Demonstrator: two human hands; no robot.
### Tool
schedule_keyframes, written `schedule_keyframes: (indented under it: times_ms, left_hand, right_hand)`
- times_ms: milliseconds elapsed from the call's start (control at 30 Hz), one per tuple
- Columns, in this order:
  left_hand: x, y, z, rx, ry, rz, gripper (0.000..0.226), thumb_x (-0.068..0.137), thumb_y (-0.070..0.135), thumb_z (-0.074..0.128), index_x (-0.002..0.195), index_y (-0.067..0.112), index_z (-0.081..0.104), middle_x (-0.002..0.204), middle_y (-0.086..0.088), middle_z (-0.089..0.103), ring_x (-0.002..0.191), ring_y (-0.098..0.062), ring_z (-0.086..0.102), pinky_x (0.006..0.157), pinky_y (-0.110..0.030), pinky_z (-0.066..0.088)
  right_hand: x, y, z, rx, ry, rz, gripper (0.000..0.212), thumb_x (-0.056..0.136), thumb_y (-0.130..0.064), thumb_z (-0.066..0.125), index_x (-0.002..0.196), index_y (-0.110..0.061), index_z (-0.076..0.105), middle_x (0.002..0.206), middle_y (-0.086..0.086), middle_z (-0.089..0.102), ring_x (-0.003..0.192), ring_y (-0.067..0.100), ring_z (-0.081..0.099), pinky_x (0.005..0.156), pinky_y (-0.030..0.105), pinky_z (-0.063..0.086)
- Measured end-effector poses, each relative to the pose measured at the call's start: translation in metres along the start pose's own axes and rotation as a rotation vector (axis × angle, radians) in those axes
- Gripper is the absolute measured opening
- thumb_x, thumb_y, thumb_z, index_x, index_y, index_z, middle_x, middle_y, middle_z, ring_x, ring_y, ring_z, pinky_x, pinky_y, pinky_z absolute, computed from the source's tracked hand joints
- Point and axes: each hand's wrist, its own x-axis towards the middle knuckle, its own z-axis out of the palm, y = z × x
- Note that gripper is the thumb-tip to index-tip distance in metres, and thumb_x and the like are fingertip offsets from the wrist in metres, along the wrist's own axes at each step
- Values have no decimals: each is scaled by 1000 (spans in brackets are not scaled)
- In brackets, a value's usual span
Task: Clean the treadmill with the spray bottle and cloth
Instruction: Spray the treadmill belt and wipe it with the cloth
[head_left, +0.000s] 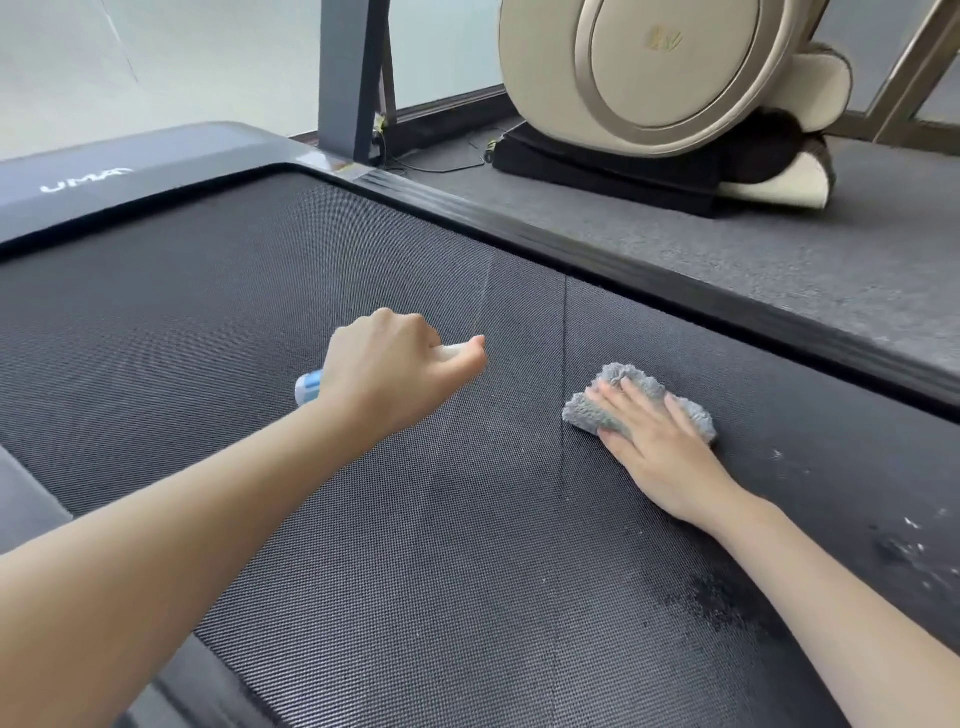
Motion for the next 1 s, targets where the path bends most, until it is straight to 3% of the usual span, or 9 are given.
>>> schedule_keyframes:
  times_ms: [267,400,467,533,633,733,800,933,1000]
  left_hand:
    - [-16,-7,-16,24,-14,9,70,73,76,28,44,13,28,41,2,33,42,-17,35,52,-29,36]
    - [-22,-17,-22,58,-14,16,75,66,82,19,44,12,34,40,2,38,41,-14,38,49,-29,30]
    - [-23,-24,-26,56,-11,29,74,66,82,17,44,13,33,39,3,36,40,-14,36,47,-28,27]
    - [-27,-31,-30,57,-6,35,75,68,82,17,44,13,32,39,3,34,39,-14,35,46,-27,25]
    - [-31,-41,-29,43,5,33,75,69,82,19,43,13,31,37,3,32,38,-11,33,46,-28,25]
    - [-33,-48,-26,5,-24,11,73,70,81,22,42,14,28,36,4,30,36,-10,31,48,-27,28]
    - [-32,-49,-26,5,-44,4,72,70,81,21,43,15,27,37,5,30,37,-10,31,47,-27,27]
    - [-30,-47,-29,26,-35,9,73,69,82,20,45,14,27,39,4,32,39,-13,34,47,-28,26]
    - [-29,-46,-30,32,-27,18,73,68,82,20,44,13,28,40,4,34,39,-14,36,47,-27,25]
  right_hand:
    - [61,-53,5,17,12,58,51,101,-47,19,151,-36,11,158,-16,1,145,4,-9,118,43,-9]
    - [30,-133,30,-39,41,-350,59,94,-52,11,148,-32,27,157,-11,20,146,12,6,117,49,4]
    - [-18,-157,40,-20,27,-567,55,99,-51,13,146,-30,32,155,-10,27,146,14,14,116,44,3]
    - [-37,-153,37,32,-63,-646,54,99,-51,11,148,-34,26,156,-15,20,146,6,6,115,37,-4]
    - [-7,-114,21,16,-73,-509,58,95,-59,8,149,-40,15,155,-22,0,142,-3,-12,115,31,-15]
    - [42,-61,2,51,19,-122,55,99,-53,20,151,-36,11,151,-21,-5,138,-2,-14,115,29,-13]
    - [71,-34,-5,33,22,71,54,100,-47,22,151,-33,9,153,-17,-4,137,0,-10,117,37,-9]
    - [99,-41,7,-37,35,149,52,102,-42,21,151,-28,14,160,-9,5,146,11,-2,118,46,-2]
    - [82,-70,15,4,53,0,51,101,-43,22,150,-30,19,159,-8,11,146,10,0,118,47,0]
